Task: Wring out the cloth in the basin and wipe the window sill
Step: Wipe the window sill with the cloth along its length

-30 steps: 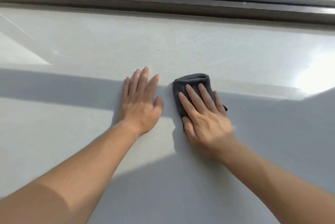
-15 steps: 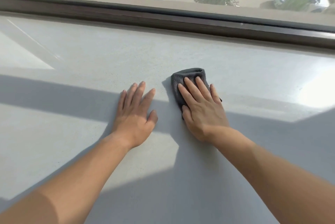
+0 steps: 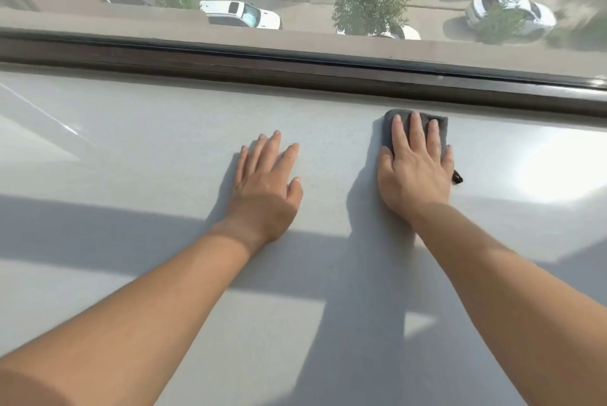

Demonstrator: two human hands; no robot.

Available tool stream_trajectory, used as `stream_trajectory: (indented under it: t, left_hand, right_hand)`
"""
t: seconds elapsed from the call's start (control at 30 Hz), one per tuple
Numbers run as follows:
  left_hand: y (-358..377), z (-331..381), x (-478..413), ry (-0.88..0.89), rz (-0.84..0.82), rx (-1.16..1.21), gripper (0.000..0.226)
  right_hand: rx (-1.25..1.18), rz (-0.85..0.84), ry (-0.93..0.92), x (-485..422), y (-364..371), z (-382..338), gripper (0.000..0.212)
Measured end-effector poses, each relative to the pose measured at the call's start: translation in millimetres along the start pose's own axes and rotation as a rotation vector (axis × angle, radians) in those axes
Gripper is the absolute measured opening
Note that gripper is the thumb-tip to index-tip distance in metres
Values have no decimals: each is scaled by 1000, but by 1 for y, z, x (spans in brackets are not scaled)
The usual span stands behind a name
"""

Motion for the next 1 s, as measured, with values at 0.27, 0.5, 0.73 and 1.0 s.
stream_trajectory:
  t: [0.27, 0.5, 0.73, 1.0]
  left_hand:
    - [9, -6, -11, 7, -31, -152, 66]
    - [11, -6, -14, 5, -2, -199, 67]
    - [11, -5, -12, 14, -36, -203, 67]
    - [11, -6, -12, 12, -15, -199, 67]
  right_hand:
    - [100, -28, -375, -8, 9, -39, 61]
    - [67, -2, -313, -2, 22, -96, 60]
    - [53, 2, -144, -38, -9, 2, 58]
    - [75, -22, -233, -11, 5, -34, 59]
Point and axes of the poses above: each hand's wrist, its own x-axis away from the middle knuckle, its own y-axis out of the palm, z = x × y, the point moved 7 cm from there along -x, towards the middle knuckle
